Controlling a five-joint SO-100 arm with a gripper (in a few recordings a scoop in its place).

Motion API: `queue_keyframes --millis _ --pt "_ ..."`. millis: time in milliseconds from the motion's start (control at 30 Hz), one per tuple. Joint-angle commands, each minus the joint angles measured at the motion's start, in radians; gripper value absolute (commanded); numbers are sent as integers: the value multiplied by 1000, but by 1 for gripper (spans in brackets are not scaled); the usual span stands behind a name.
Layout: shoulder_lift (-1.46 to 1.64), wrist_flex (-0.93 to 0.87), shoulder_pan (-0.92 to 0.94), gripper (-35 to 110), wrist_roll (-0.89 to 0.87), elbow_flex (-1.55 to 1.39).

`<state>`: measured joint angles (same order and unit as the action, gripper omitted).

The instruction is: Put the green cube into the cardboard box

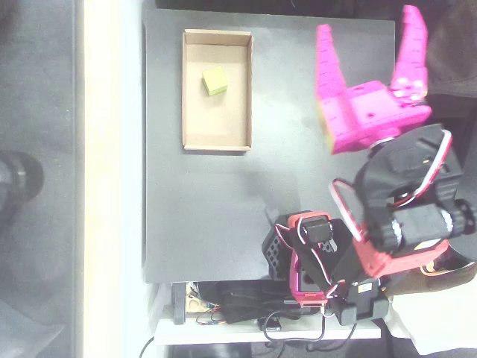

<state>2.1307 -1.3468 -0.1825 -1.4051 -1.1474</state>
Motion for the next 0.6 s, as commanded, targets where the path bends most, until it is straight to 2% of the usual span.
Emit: queue_keyframes --millis 0,133,400,567 --pt "18 -2 67 40 2 -89" --pt "49 0 126 38 2 -256" --pt "156 0 133 13 0 -477" --pt "227 3 133 5 0 -609"
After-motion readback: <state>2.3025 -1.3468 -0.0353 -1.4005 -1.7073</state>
